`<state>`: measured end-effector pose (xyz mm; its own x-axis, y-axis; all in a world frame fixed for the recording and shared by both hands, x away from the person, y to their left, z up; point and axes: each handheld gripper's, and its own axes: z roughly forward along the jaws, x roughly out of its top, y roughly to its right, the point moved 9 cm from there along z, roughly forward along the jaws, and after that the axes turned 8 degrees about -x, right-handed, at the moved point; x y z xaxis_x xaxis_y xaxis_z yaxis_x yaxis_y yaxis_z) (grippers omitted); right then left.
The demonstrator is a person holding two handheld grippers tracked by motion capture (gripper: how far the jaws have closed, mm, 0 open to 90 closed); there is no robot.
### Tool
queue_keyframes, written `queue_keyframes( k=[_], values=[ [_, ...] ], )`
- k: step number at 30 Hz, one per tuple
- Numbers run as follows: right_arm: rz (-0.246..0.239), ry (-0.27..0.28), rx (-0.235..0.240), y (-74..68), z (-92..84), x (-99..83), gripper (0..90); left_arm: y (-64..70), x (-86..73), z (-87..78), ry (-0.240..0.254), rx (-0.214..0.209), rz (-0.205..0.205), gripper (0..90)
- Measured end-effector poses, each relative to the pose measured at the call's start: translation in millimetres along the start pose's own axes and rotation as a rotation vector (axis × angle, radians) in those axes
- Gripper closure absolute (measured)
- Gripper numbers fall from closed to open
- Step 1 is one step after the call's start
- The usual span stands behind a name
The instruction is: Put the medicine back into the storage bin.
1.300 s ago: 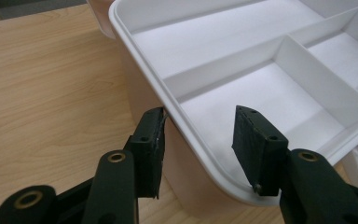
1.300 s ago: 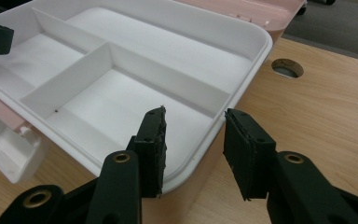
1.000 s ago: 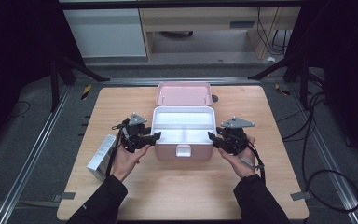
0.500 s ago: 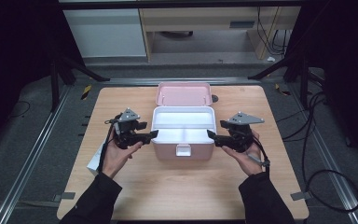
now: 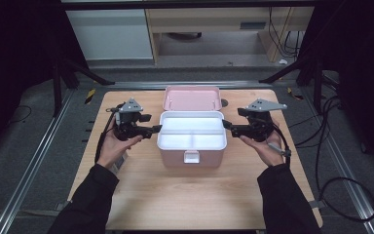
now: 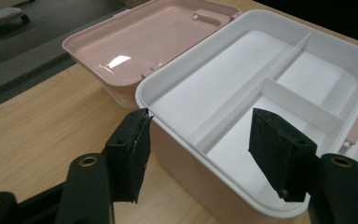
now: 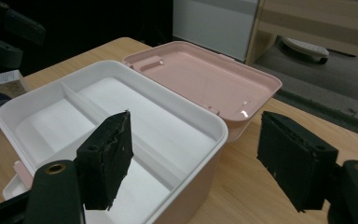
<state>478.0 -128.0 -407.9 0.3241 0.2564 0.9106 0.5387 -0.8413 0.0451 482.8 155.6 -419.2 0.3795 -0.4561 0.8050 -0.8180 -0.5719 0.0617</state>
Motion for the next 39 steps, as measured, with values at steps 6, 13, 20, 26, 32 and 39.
queue_keyframes(
  k=[6,13,20,26,32,39],
  values=[
    [-0.026,-0.032,0.022,2.8,8.1,11.5,20.4,-12.7,8.6,1.1,-0.006,-0.013,0.007,42.5],
    [-0.082,-0.040,0.049,0.7,17.1,11.1,28.0,-16.7,12.4,8.6,-0.049,-0.029,0.028,43.8],
    [-0.169,-0.073,0.107,0.8,26.9,16.5,37.1,-14.6,20.3,19.4,-0.163,-0.076,0.153,44.6],
    [-0.250,-0.146,0.183,-3.6,35.1,15.4,41.4,-11.8,23.6,23.6,-0.265,-0.094,0.245,46.4],
    [-0.348,-0.205,0.246,-11.4,44.6,9.8,47.7,-9.3,24.1,28.4,-0.338,-0.128,0.293,49.9],
    [-0.427,-0.298,0.317,-21.7,50.1,-2.1,53.0,-5.8,15.8,40.1,-0.410,-0.178,0.317,54.6]
  ],
)
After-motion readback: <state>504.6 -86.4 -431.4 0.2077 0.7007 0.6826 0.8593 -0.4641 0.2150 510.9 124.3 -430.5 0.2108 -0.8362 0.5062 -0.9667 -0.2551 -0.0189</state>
